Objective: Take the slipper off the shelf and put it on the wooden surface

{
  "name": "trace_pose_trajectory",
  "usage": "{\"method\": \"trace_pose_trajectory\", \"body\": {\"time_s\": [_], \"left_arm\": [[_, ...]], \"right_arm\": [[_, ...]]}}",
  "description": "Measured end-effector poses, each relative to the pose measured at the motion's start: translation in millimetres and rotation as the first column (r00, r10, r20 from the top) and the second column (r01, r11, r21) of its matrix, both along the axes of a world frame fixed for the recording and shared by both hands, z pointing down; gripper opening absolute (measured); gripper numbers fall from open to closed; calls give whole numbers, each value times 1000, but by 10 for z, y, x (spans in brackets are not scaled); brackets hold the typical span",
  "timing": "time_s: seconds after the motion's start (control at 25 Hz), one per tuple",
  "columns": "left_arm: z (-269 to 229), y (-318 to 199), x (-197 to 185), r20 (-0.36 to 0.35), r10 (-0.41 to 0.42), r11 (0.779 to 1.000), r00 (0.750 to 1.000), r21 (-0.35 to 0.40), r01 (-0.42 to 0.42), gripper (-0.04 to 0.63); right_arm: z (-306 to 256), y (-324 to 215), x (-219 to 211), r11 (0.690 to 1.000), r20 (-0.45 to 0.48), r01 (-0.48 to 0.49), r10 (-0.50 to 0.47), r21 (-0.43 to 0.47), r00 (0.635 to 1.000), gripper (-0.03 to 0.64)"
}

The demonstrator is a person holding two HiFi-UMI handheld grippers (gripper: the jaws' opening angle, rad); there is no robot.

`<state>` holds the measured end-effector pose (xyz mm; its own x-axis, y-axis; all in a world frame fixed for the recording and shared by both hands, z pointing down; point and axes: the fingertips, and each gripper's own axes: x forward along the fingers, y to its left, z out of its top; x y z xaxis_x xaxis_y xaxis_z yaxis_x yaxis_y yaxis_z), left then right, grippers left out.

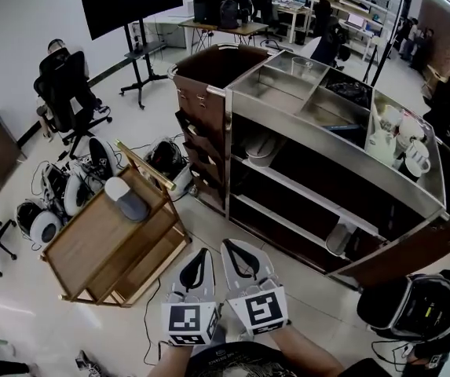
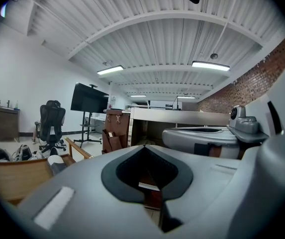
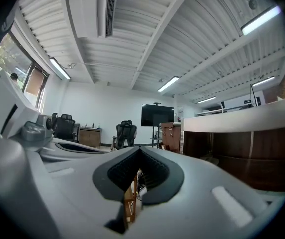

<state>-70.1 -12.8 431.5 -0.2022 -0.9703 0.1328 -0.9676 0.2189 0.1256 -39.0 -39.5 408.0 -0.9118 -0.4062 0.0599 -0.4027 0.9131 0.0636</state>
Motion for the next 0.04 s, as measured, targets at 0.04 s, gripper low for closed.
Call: {"method": "trace_pose_trajectory", "body": {"time_s": [0.04], "left_arm": [[2, 7, 67, 2, 1, 1000, 1000, 0, -1, 6]], "right_arm": [[-1, 3, 67, 1000, 3, -2, 2, 0, 1000, 0]]}}
